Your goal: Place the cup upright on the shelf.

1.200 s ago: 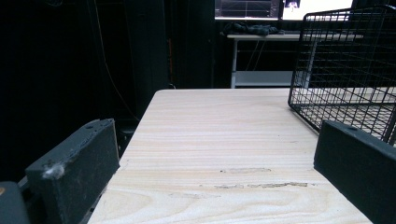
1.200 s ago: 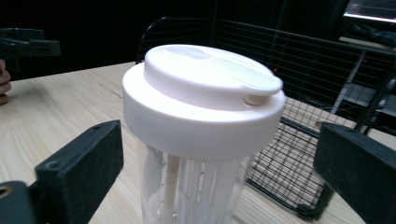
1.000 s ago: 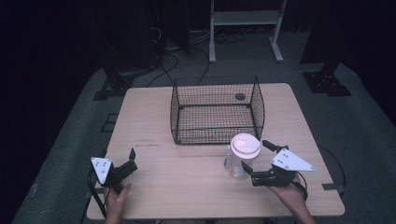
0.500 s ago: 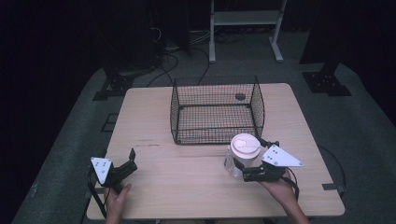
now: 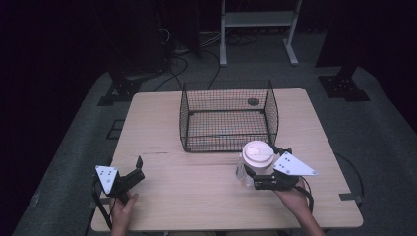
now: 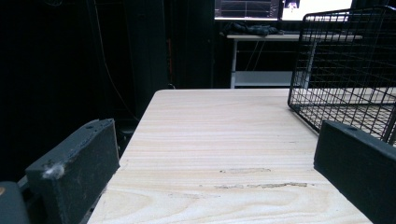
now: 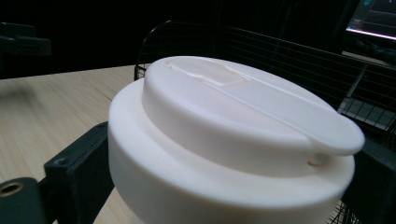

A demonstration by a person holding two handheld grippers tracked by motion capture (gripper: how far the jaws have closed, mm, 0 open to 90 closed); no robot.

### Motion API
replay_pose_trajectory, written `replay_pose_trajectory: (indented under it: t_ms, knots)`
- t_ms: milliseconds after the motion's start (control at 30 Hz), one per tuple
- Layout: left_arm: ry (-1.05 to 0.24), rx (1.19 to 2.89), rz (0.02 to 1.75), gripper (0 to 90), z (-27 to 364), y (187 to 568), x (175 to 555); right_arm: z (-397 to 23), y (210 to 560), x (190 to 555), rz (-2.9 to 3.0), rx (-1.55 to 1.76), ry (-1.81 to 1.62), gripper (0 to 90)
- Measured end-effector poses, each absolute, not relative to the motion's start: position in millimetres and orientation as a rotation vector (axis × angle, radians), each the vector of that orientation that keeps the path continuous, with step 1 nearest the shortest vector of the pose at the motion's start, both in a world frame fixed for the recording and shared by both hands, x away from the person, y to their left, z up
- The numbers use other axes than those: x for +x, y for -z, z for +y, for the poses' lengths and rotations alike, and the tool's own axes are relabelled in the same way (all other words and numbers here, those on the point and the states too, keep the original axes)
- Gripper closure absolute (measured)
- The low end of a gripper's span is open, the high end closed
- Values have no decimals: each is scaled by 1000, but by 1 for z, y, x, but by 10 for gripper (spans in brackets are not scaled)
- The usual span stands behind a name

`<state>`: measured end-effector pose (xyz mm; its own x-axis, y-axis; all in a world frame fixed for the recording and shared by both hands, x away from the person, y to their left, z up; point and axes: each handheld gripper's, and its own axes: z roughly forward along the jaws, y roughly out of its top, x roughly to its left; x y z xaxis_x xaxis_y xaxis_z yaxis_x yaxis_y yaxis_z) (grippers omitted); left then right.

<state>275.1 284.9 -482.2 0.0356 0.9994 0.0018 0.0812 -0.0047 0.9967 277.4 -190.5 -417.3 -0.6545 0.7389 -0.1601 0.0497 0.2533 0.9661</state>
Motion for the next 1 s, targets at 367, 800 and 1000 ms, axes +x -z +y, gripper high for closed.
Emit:
replay_pose_trajectory:
  t_ms: [367, 800, 1000]
  knots:
    - [-1143, 1284, 1243, 0, 285, 482, 275, -186, 410, 277, 1911, 709, -1421, 42]
    - [-1141, 1283, 1243, 0, 286, 482, 275, -177, 369, 286, 1904, 655, -1451, 42]
    - [-1142, 1284, 1243, 0, 285, 482, 275, -174, 351, 294, 1908, 650, -1459, 42]
